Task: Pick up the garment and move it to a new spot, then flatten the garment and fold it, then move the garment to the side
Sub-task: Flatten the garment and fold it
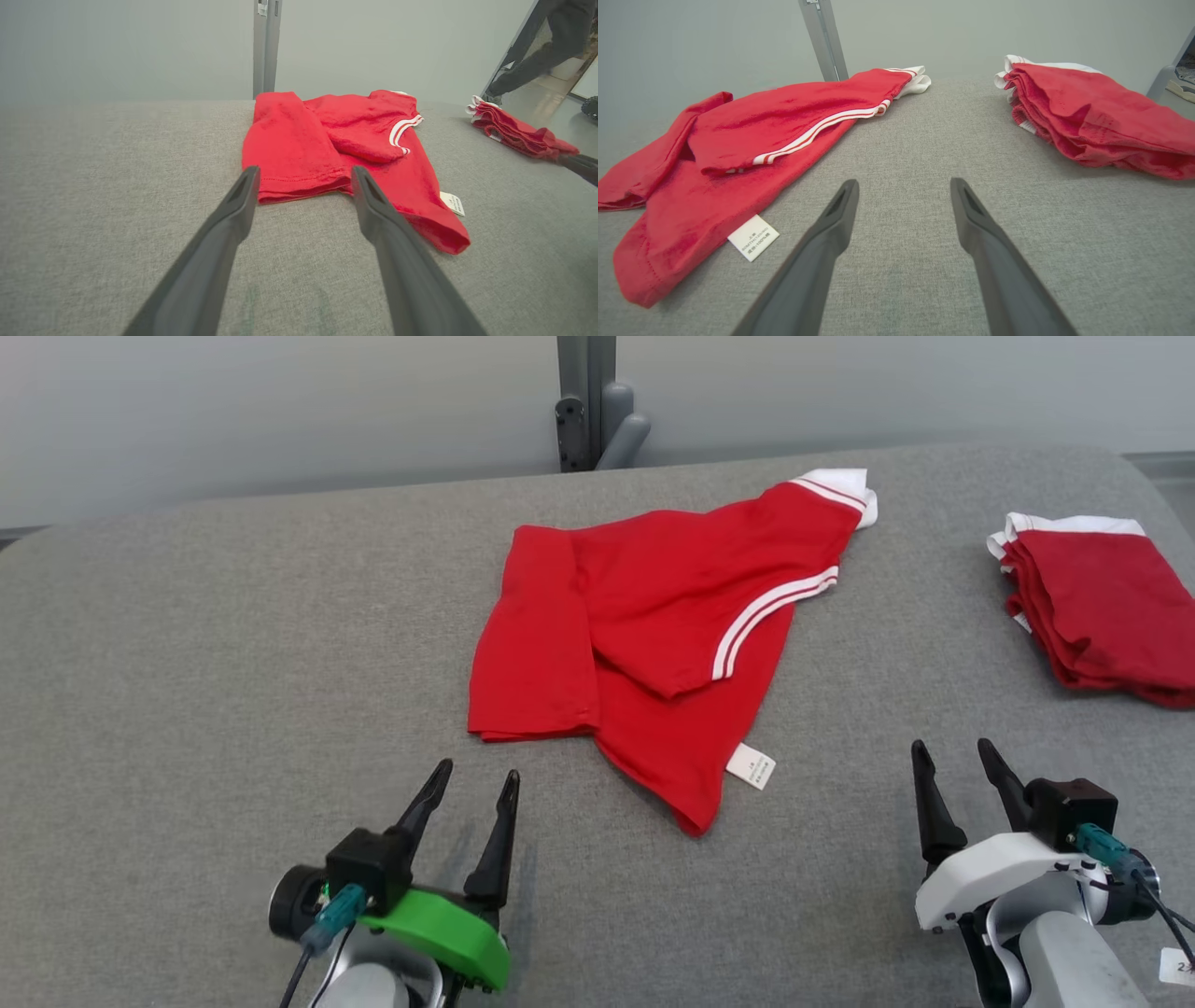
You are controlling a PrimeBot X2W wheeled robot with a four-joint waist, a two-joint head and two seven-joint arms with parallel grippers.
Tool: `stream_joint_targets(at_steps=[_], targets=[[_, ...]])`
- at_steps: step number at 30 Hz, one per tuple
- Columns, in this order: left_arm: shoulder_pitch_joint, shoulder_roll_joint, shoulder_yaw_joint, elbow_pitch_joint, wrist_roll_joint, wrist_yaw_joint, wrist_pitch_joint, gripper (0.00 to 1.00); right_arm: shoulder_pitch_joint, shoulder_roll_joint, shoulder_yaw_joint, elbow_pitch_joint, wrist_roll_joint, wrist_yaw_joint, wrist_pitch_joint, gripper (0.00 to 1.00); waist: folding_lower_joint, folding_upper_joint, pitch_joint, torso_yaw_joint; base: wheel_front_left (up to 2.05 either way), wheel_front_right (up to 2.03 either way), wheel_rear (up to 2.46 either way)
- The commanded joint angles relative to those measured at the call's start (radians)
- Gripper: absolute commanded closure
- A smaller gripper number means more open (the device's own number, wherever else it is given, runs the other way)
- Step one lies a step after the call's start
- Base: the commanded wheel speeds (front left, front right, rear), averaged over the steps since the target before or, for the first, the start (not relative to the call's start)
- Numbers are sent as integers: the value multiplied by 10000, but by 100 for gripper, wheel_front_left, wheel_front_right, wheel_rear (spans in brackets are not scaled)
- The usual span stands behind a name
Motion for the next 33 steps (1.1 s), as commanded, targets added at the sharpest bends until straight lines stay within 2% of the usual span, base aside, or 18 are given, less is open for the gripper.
stream_joint_targets(at_steps=[1,12,23,24,25,26,33], targets=[[-250,36,-74,93,43,-24,-3,0,-64,-56,12,-2,57,-12,-25,0,0,0,482,-384,0,0,0],[-2168,40,-789,1634,267,-24,-3,0,-720,-22,271,-140,263,-12,-25,0,0,0,1660,-1442,0,0,0],[-2947,41,-39,2576,970,132,-3,0,-1061,100,409,-333,317,-12,-25,0,0,0,2305,-2015,0,0,0],[-2962,42,47,2539,1005,170,-3,36,-1078,99,408,-346,305,-12,-25,0,0,0,2324,-2035,0,0,0],[-2939,44,87,2535,1030,170,-3,90,-1092,106,398,-354,296,-12,-25,0,0,0,2327,-2051,0,0,0],[-2878,43,129,2616,987,173,-3,100,-1096,114,385,-349,299,-12,-25,0,0,0,2319,-2056,0,0,0],[-2674,43,337,1713,946,132,-3,100,-1034,144,269,-296,314,-12,-25,0,0,0,2163,-1833,0,0,0]])
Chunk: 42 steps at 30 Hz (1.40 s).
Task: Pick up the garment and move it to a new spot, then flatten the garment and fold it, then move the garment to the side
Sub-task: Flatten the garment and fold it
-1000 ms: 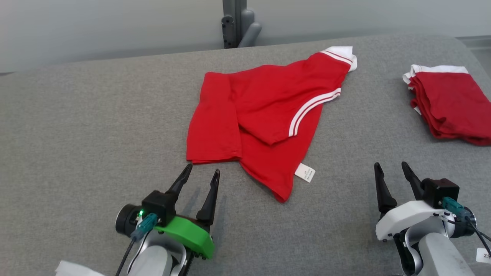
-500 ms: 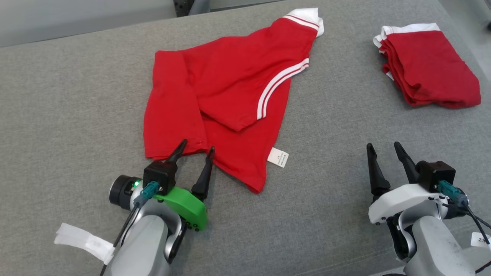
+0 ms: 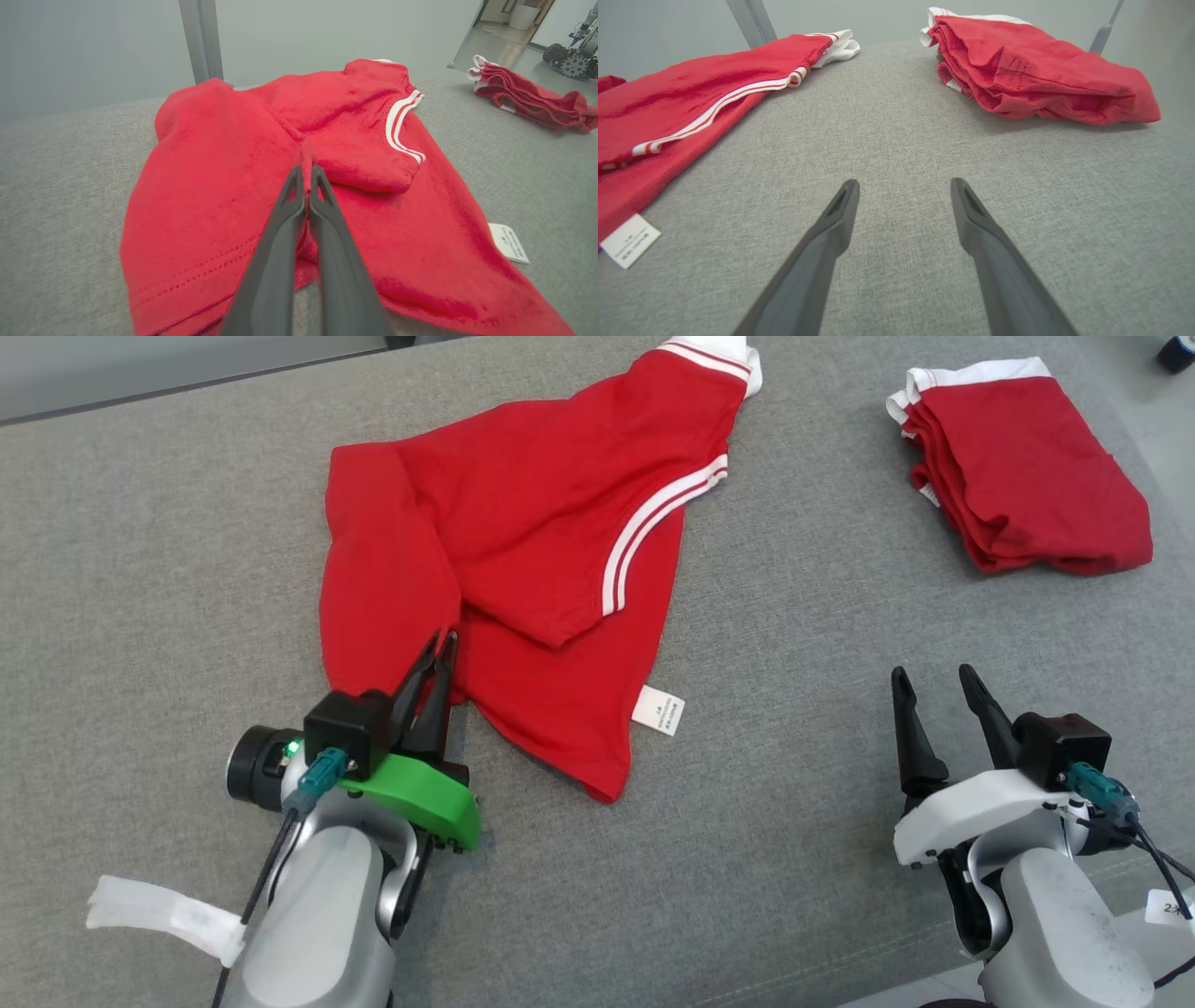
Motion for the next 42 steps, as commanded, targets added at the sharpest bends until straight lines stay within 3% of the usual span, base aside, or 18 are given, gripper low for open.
stream_joint_targets(at_steps=[1,7,12,13,14,17,20,25,32,42], targets=[[111,51,147,-289,-17,-21,-4,100,-24,15,26,-8,57,-12,-25,0,0,-1,-97,119,0,0,0],[-431,116,1429,-1579,4,40,-3,100,-4,56,82,27,79,-12,-25,0,0,-1,-156,343,0,0,0],[-1772,1348,3127,-529,38,255,-4,99,-191,60,266,54,68,-12,-25,0,0,-1,33,240,0,0,0],[-2019,1673,3425,-50,101,420,-3,60,-228,52,351,94,74,-12,-25,0,0,-1,47,170,0,0,0],[-2224,2021,3614,500,233,563,-1,0,-249,37,408,139,85,-12,-25,0,0,-1,38,103,0,0,0],[-2696,2482,3845,1161,440,715,-4,0,-201,49,406,208,166,-12,-25,0,0,-1,-20,17,0,0,0],[-2344,2370,4036,1348,372,769,-3,0,-9,86,258,271,201,-12,-25,0,0,-1,-136,136,0,0,0],[-1613,1606,4119,1475,348,504,-3,0,80,89,136,371,165,-12,-25,0,0,-1,-420,482,0,0,0],[-343,401,3767,637,453,107,-3,0,88,123,287,464,78,-12,-25,0,0,-1,-900,674,0,0,0],[1163,38,2805,146,-153,-17,-3,0,497,148,338,608,178,-12,-25,0,0,-1,-1620,303,0,0,0]])
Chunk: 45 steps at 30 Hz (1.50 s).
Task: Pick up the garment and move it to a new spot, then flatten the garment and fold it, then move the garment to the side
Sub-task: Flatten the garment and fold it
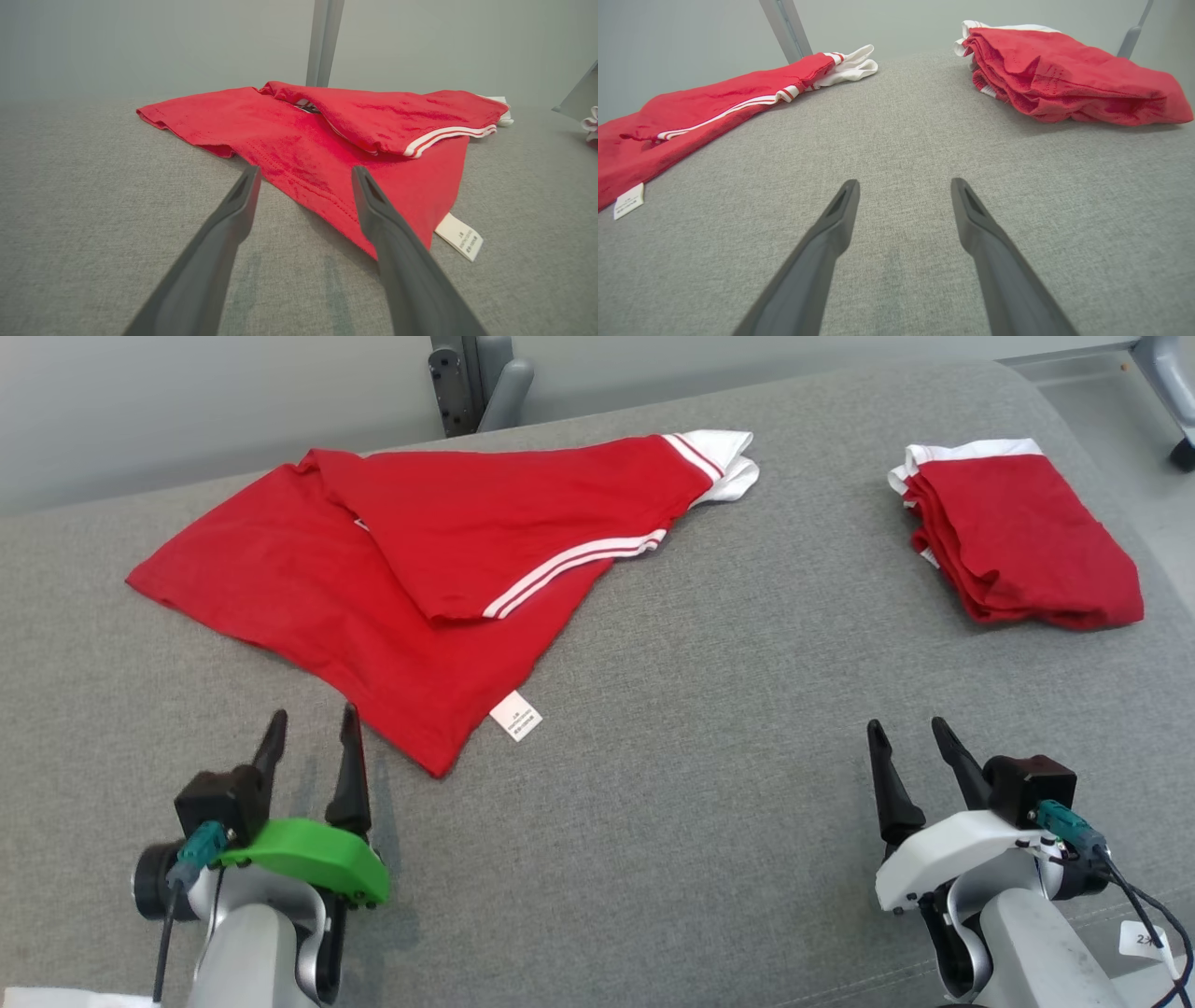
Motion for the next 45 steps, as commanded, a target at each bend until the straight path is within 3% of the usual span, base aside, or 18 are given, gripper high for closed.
stream_joint_targets(at_steps=[1,9,20,21,22,23,34,45], targets=[[386,9,-268,-87,-368,111,-3,0,190,11,43,47,39,-12,-25,0,0,0,-364,-276,0,0,0],[1048,18,-1610,43,-1288,367,-3,0,316,27,106,-52,65,-12,-25,0,0,0,-378,-681,0,0,0],[280,17,-1720,994,-1284,727,-2,0,-107,-52,43,-303,100,-12,-25,0,0,0,486,-1239,0,0,0],[262,19,-1710,1046,-1325,700,-1,52,-105,-51,41,-313,108,-12,-25,0,0,0,507,-1257,0,0,0],[242,19,-1704,1057,-1370,668,5,96,-99,-49,33,-310,115,-12,-25,0,0,0,522,-1266,0,0,0],[235,19,-1694,1004,-1442,586,7,100,-92,-48,12,-315,120,-12,-25,0,0,0,528,-1263,0,0,0],[1234,18,-1828,418,-1219,446,-1,100,378,-5,-106,-43,153,-12,-25,0,0,0,-331,-513,0,0,0],[3179,72,-1701,507,-634,-7,-1,100,1143,41,-234,216,163,-12,-25,0,0,0,-1763,370,0,0,0]])
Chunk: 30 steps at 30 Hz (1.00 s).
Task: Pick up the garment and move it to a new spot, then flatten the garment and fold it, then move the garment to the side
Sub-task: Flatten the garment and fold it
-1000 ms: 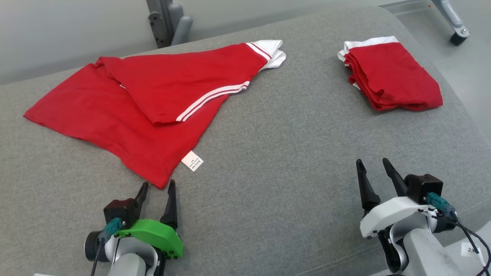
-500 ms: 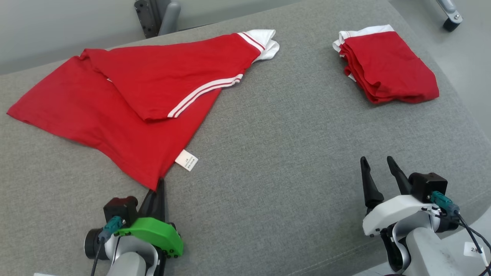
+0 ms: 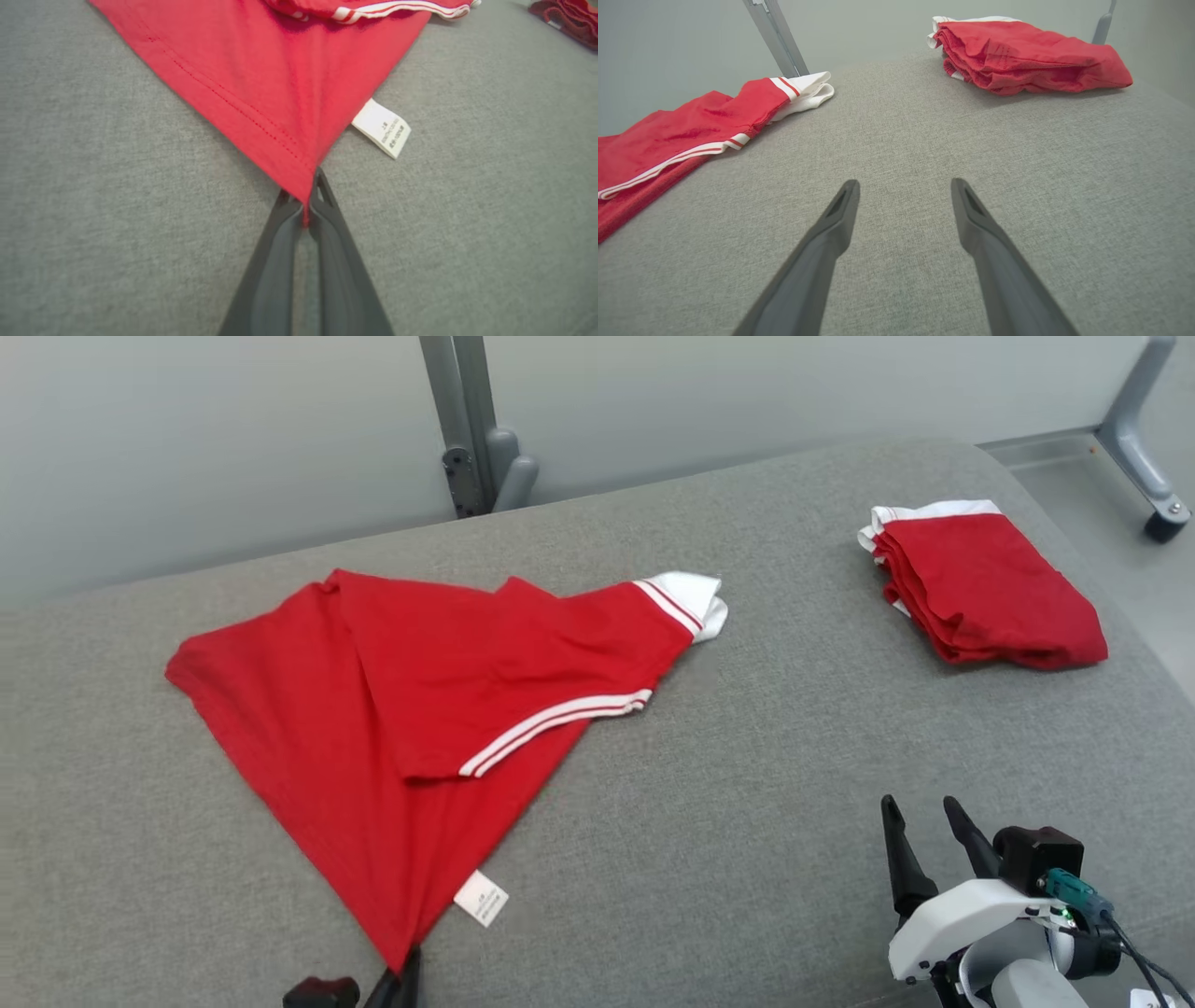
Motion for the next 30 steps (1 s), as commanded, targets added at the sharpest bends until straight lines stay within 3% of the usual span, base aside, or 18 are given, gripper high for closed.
stream_joint_targets(at_steps=[1,13,21,22,23,24,30], targets=[[378,143,-27,121,130,-69,1,100,178,-26,-46,35,-40,-12,-25,0,0,-1,-613,621,0,0,0],[1348,849,953,258,398,-191,6,100,512,-4,-222,-29,-200,-12,-25,0,0,-1,-788,1020,0,0,0],[1492,644,1746,46,695,-118,6,100,448,0,-189,-68,-226,-12,-25,0,0,-1,-710,1324,0,0,0],[1452,586,1808,-14,714,-124,6,64,422,3,-142,-90,-219,-12,-25,0,0,-1,-699,1363,0,0,0],[1389,520,1836,-80,780,-131,4,9,407,4,-99,-113,-204,-12,-25,0,0,-1,-685,1411,0,0,0],[1317,453,1831,-180,845,-138,3,0,382,7,-46,-140,-198,-12,-25,0,0,-1,-666,1456,0,0,0],[1055,106,1743,-1111,1153,-132,1,0,286,8,331,-326,-60,-12,-25,0,0,-1,-592,1913,0,0,0]])
